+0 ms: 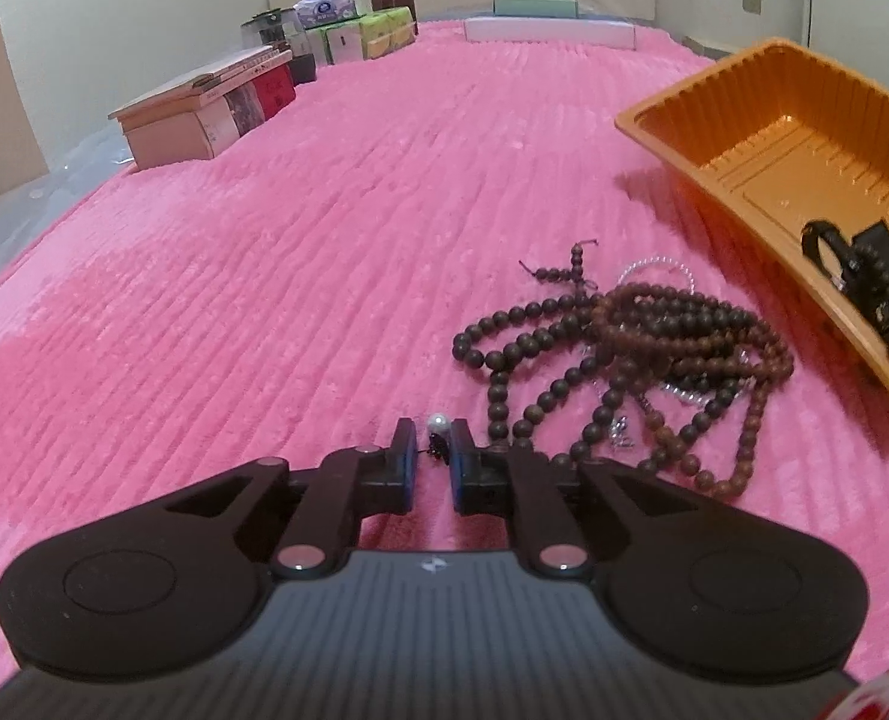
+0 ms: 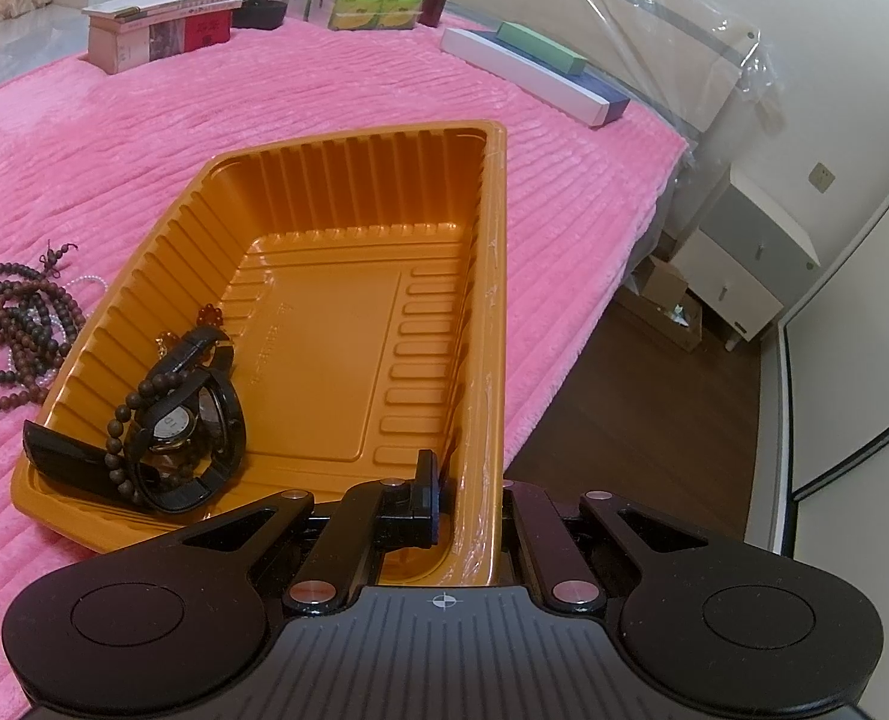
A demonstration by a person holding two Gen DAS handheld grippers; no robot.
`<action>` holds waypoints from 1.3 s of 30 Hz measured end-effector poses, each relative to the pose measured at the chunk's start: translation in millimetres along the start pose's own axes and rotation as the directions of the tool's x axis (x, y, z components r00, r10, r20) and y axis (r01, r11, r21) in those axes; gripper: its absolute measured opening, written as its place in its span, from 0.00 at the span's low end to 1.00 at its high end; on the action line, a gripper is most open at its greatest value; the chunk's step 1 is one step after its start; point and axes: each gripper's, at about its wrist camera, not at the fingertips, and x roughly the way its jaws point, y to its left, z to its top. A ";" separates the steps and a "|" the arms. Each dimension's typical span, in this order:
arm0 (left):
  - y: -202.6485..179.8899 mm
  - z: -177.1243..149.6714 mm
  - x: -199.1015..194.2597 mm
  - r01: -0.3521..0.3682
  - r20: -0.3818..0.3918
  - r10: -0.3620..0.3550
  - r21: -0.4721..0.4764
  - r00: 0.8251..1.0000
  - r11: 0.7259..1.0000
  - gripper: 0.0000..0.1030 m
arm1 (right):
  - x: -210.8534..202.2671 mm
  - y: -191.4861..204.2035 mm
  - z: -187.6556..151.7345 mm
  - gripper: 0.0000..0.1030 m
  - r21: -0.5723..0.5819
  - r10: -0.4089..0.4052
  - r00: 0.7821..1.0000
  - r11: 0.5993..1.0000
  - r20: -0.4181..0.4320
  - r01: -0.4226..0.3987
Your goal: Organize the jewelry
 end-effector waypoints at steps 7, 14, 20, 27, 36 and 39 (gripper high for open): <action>-0.2 6.6 -8.0 -0.002 0.002 0.002 -0.015 1.000 1.000 0.06 | 0.2 -0.3 -0.3 0.04 0.003 0.001 1.000 1.000 0.007 -0.001; -5.0 28.2 -29.5 0.015 0.061 -0.014 -0.020 0.998 1.000 0.06 | 1.5 -2.5 -0.6 0.04 0.008 0.008 1.000 1.000 0.004 -0.008; -26.7 54.0 -41.8 0.101 0.117 -0.100 -0.001 0.988 0.995 0.06 | 2.0 -3.2 -0.6 0.04 0.010 0.008 1.000 1.000 0.005 -0.008; -70.7 80.3 -45.1 0.244 0.158 -0.247 0.038 0.956 0.969 0.06 | 2.5 -2.3 0.3 0.04 0.008 0.008 1.000 1.000 0.006 -0.008; -130.9 100.8 -34.6 0.337 0.153 -0.357 0.144 0.922 0.931 0.06 | 2.7 -2.1 0.0 0.04 0.012 0.009 1.000 1.000 0.007 -0.010; -138.6 99.3 -27.9 0.347 0.137 -0.368 0.156 0.920 0.925 0.06 | 2.6 -2.2 0.0 0.04 0.011 0.010 1.000 1.000 0.008 -0.010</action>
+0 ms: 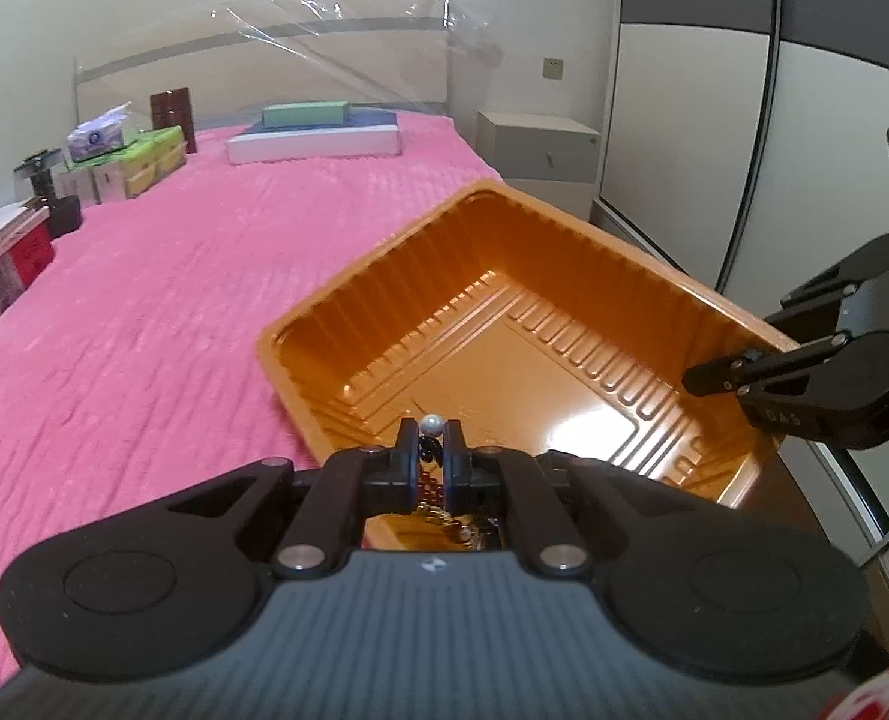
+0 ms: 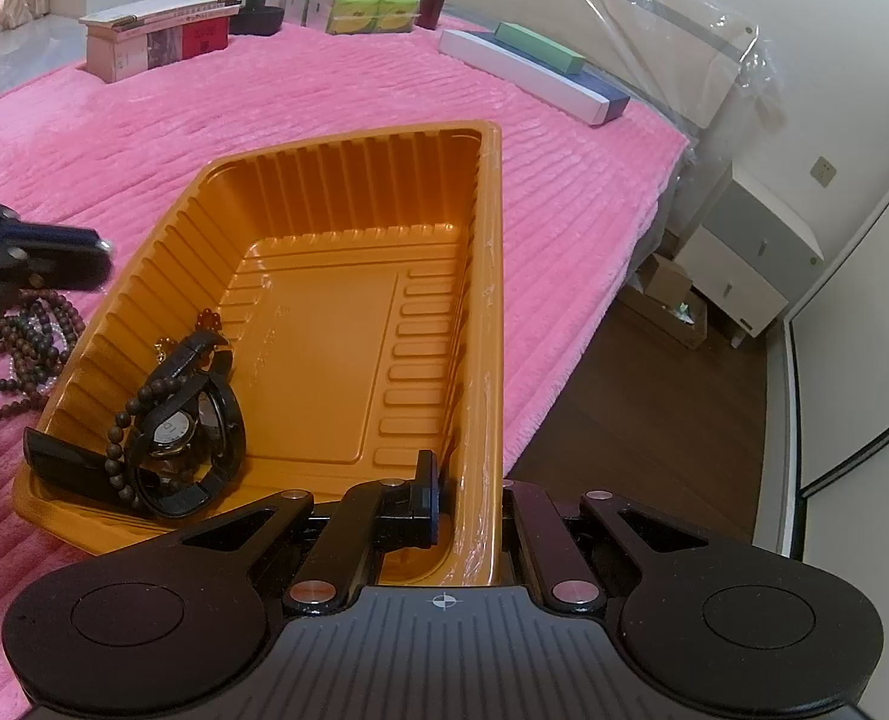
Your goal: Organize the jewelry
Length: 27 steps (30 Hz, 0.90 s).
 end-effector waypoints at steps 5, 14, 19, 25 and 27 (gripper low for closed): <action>-4.5 -4.3 6.9 0.004 -0.016 -0.003 0.026 1.000 1.000 0.25 | -0.1 0.0 0.0 0.04 0.002 0.001 1.000 1.000 0.000 -0.001; 39.0 -40.8 -43.4 -0.163 -0.002 0.164 -0.072 0.987 0.984 0.25 | -1.5 0.0 0.4 0.04 0.002 0.003 1.000 1.000 0.002 -0.003; 74.8 -80.9 -72.8 -0.292 -0.068 0.285 -0.138 0.956 0.946 0.25 | -1.4 0.8 0.7 0.04 0.002 0.000 1.000 1.000 0.002 0.000; 98.3 -111.4 -90.6 -0.362 -0.122 0.344 -0.194 0.931 0.912 0.25 | -1.7 0.6 0.0 0.04 0.000 -0.002 1.000 1.000 0.002 0.002; 98.6 -114.8 -89.5 -0.360 -0.127 0.341 -0.194 0.932 0.913 0.25 | -1.8 0.2 -0.1 0.04 -0.001 -0.002 1.000 1.000 0.002 0.002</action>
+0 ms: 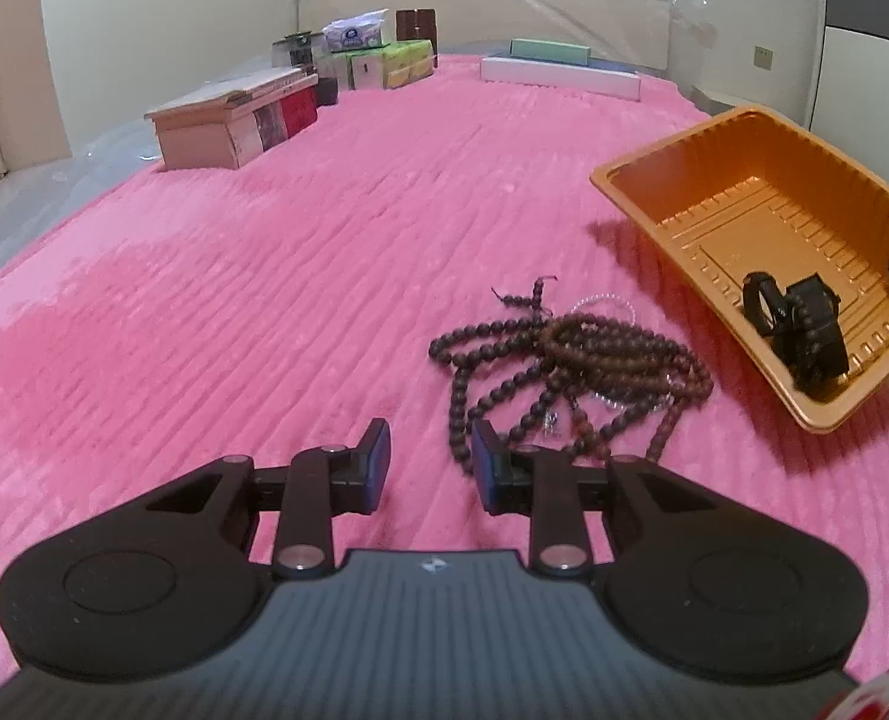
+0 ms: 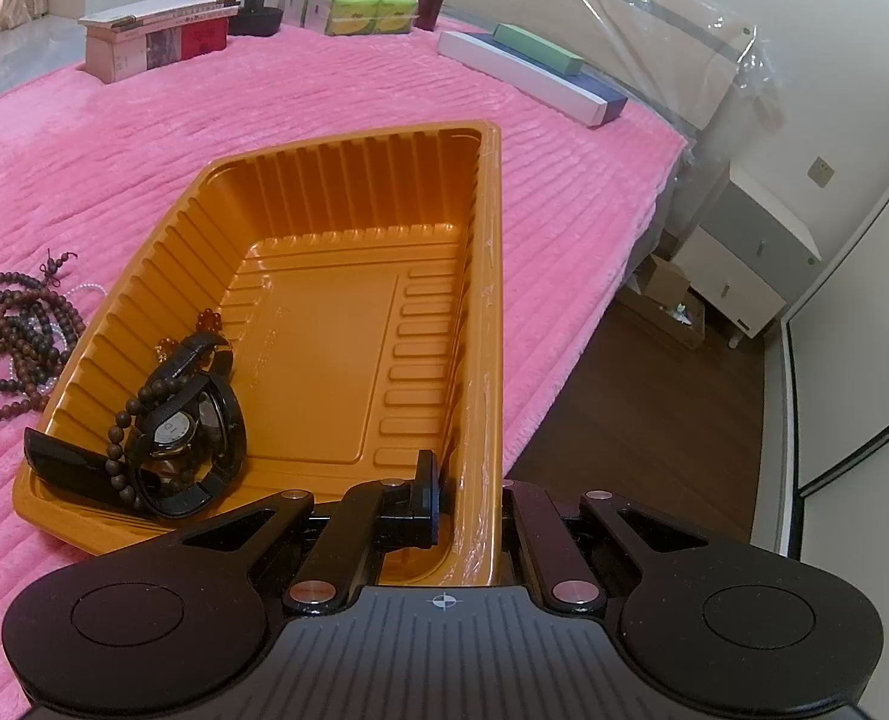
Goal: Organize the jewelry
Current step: 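Grasp a long dark bead strand from the pile with the left tool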
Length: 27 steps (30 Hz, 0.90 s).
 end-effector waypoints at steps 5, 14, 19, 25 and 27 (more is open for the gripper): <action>-5.6 -0.6 10.8 0.030 -0.024 -0.031 -0.012 0.999 0.999 0.21 | -0.5 -0.1 -0.4 0.04 -0.002 -0.002 1.000 1.000 0.000 0.002; -12.8 6.9 41.8 -0.006 -0.055 0.005 -0.009 0.998 1.000 0.12 | -0.3 -0.2 -0.2 0.04 -0.002 -0.002 1.000 1.000 -0.001 0.002; -10.1 11.3 48.5 -0.012 -0.067 0.012 0.004 0.998 1.000 0.12 | 0.8 -1.4 -0.5 0.05 -0.001 -0.004 1.000 1.000 -0.004 0.004; -8.4 18.6 58.9 0.007 -0.079 -0.005 0.027 0.997 1.000 0.12 | 1.4 -1.8 0.1 0.05 -0.005 -0.006 1.000 1.000 -0.005 0.006; -11.0 20.5 63.3 0.009 -0.087 -0.005 0.052 0.996 0.999 0.12 | 2.1 -1.9 0.0 0.05 -0.007 -0.008 1.000 1.000 -0.005 0.008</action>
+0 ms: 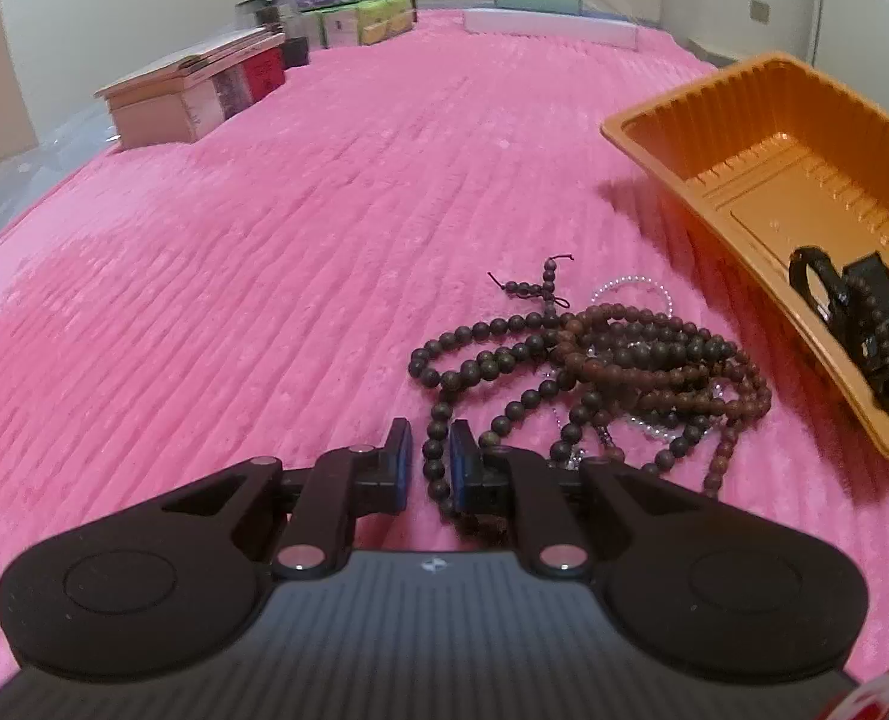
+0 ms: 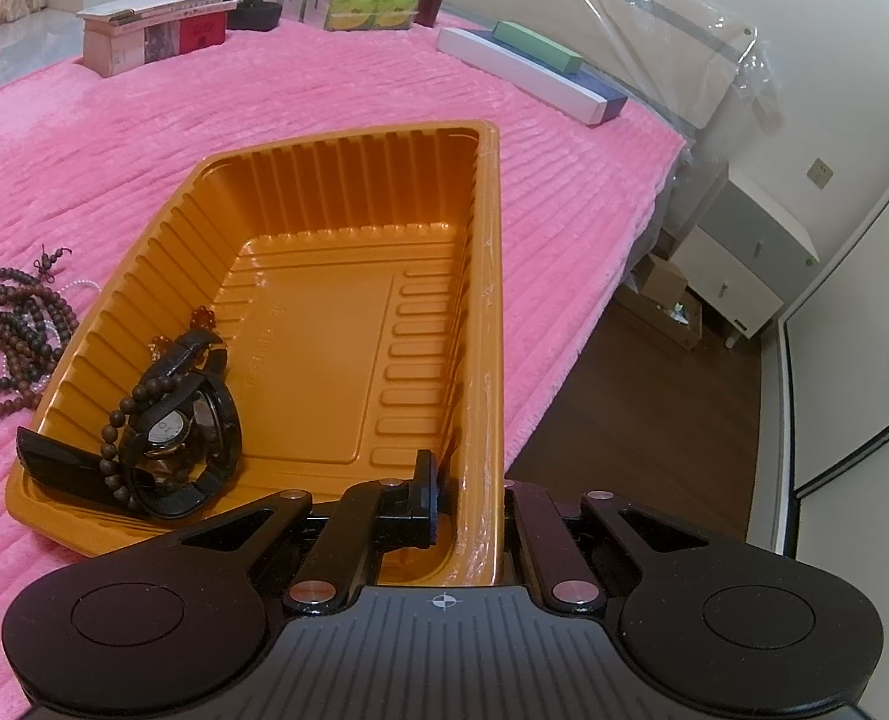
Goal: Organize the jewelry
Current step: 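Grasp a long dark bead strand from the pile with the left tool, then lift the dark bead strand high with the left tool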
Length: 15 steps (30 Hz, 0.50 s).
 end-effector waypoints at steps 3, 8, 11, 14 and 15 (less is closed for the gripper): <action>-2.9 0.8 3.8 -0.006 -0.007 0.006 0.031 1.000 1.000 0.11 | 0.7 -0.2 0.0 0.05 0.000 0.000 1.000 1.000 -0.001 0.000; -2.2 2.2 -11.0 -0.011 0.013 0.011 0.065 1.000 0.998 0.06 | 0.6 -0.2 0.2 0.05 0.000 -0.001 1.000 1.000 0.000 0.001; 4.6 10.2 -35.4 -0.028 0.068 0.023 0.074 0.997 0.997 0.06 | 0.9 -0.6 0.3 0.05 -0.001 -0.002 1.000 1.000 0.001 0.002; 12.0 22.5 -61.8 -0.042 0.129 0.031 0.086 0.991 0.995 0.06 | -0.3 0.5 0.6 0.05 -0.006 -0.006 1.000 1.000 0.005 0.006; 14.4 27.3 -70.4 -0.043 0.146 0.029 0.091 0.989 0.995 0.06 | -0.8 0.5 0.7 0.05 -0.007 -0.007 1.000 1.000 0.007 0.007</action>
